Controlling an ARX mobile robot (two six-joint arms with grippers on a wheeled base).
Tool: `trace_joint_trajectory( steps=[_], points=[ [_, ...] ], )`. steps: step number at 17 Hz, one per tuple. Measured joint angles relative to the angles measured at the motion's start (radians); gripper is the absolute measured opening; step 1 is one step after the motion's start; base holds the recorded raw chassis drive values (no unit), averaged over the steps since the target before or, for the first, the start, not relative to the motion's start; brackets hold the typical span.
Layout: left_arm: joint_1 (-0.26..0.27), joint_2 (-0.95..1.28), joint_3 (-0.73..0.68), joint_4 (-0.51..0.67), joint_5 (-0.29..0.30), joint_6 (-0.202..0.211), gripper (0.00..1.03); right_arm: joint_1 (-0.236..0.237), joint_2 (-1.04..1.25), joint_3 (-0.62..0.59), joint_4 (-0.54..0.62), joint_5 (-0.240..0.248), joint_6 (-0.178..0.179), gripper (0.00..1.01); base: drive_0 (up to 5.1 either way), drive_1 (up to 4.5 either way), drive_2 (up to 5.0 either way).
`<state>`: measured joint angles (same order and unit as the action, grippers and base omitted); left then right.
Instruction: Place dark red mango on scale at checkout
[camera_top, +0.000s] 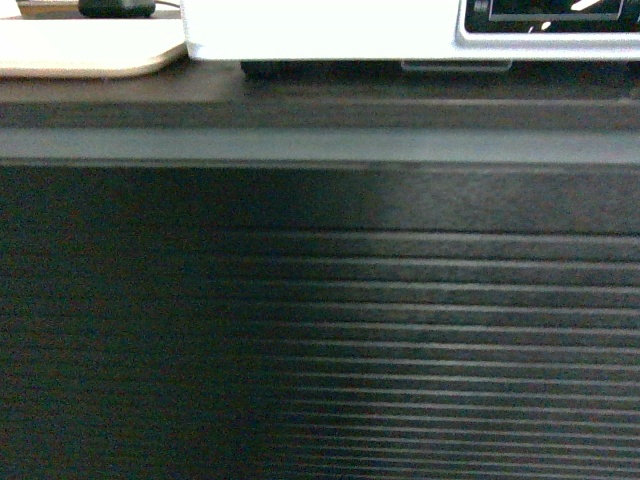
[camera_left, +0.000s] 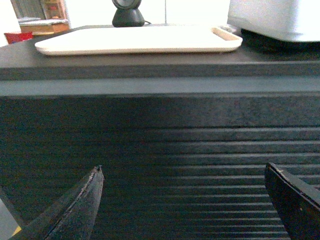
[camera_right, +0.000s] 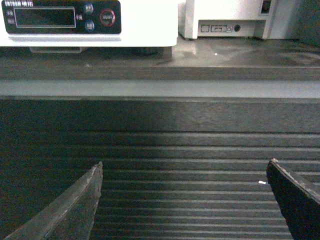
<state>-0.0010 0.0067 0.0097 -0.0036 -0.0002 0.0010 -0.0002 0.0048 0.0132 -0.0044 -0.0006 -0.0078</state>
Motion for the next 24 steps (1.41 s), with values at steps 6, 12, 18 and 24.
trace_joint_trajectory(
  steps=[6,12,18,24],
  points=[
    [0.000,0.000,0.000,0.000,0.000,0.000,0.98,0.000,0.000,0.000,0.000,0.000,0.000,0.98,0.0,0.00,0.0],
    [0.000,0.000,0.000,-0.003,0.000,0.000,0.98,0.000,0.000,0.000,-0.001,0.001,0.000,0.98,0.0,0.00,0.0],
    [0.000,0.000,0.000,-0.003,0.000,0.000,0.98,0.000,0.000,0.000,-0.001,0.000,0.000,0.98,0.0,0.00,0.0],
    [0.000,0.000,0.000,-0.002,0.000,0.000,0.98,0.000,0.000,0.000,0.000,0.000,0.000,0.98,0.0,0.00,0.0]
  ],
)
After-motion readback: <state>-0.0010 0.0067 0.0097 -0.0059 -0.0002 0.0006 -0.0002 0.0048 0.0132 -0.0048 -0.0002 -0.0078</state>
